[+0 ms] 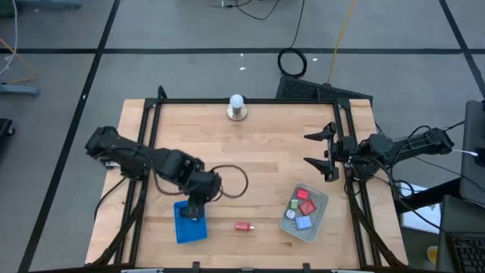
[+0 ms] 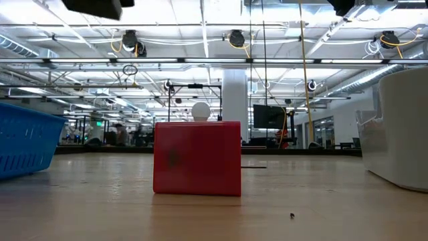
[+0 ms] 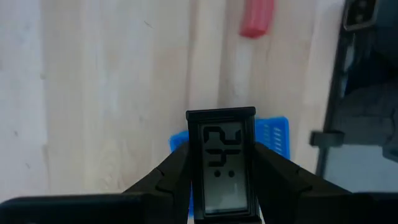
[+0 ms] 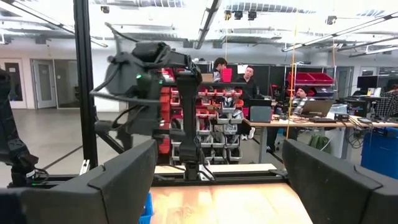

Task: Pick & Place Office items
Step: Put the black digital clock into the blue bin

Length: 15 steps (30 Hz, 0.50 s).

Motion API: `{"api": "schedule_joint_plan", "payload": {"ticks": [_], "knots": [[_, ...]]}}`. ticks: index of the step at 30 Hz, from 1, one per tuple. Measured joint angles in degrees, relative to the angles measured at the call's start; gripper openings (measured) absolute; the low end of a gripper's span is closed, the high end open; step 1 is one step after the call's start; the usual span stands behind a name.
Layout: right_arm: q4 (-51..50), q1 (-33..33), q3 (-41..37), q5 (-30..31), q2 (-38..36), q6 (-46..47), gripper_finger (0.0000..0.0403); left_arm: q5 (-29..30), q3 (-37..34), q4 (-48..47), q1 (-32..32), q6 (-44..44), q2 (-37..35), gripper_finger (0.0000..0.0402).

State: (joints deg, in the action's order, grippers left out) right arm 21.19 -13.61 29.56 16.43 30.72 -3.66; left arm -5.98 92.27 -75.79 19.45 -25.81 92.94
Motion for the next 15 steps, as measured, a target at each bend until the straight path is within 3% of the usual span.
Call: {"api": "schedule_joint_plan", "payload": {"ticks": [15], "knots": [[1.32,0.0,0.0,0.0,0.04,4.79,0.0338,0.89,0.0,5.06,10.78,-4.55,-0.04,0.0134]]}}
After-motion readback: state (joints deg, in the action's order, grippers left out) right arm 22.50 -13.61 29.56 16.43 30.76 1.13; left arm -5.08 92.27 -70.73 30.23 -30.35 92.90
